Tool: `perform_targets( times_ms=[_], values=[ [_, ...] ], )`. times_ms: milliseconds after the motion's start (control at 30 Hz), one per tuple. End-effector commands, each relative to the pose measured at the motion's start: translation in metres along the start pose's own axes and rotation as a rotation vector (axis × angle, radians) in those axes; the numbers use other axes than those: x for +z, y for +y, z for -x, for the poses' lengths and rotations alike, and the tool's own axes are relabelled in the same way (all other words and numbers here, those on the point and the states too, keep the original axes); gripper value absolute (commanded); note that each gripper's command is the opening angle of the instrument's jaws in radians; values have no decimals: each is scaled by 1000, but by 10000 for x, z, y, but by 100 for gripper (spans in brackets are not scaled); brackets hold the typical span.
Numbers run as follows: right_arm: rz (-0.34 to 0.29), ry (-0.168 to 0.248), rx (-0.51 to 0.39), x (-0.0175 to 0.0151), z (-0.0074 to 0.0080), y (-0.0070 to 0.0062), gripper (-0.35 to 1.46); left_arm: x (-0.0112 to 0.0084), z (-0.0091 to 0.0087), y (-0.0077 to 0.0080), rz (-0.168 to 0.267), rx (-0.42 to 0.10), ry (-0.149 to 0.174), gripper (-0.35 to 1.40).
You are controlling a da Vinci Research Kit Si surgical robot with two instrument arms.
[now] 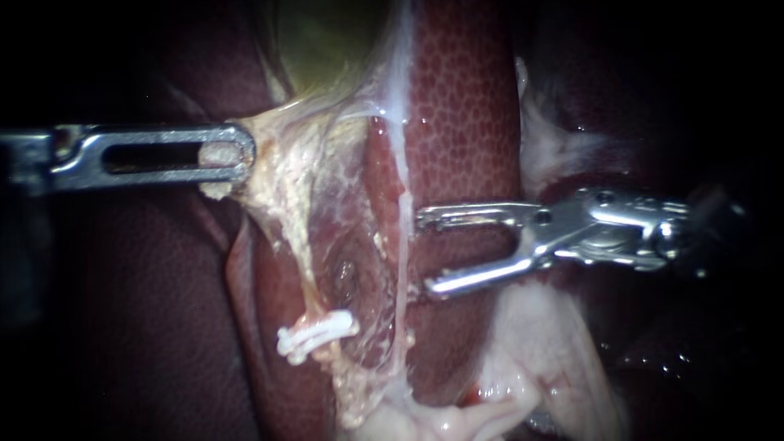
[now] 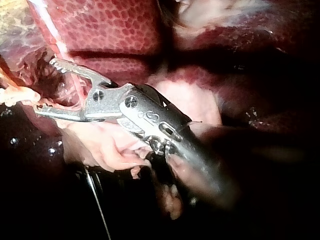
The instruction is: Going back second clip left tube
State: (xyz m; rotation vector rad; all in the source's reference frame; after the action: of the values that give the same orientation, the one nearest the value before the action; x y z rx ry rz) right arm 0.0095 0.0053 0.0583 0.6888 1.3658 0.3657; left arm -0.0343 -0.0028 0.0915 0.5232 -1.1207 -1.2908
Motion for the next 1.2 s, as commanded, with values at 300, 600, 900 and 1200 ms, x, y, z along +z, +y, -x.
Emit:
perform_targets(
  times_ms=[300,600,900,1200],
  values=[
    [7,-25,-36,-32,-36,-27,60,5,-1,2,1,0,-1,-35],
    [7,-25,-37,-31,-38,-31,60,26,-12,25,16,9,10,-35],
    [8,-25,-38,-30,-36,-32,60,77,-52,57,43,21,54,-35],
    [8,-24,-39,-27,-36,-33,60,98,-70,56,38,17,74,-35]
  ],
)
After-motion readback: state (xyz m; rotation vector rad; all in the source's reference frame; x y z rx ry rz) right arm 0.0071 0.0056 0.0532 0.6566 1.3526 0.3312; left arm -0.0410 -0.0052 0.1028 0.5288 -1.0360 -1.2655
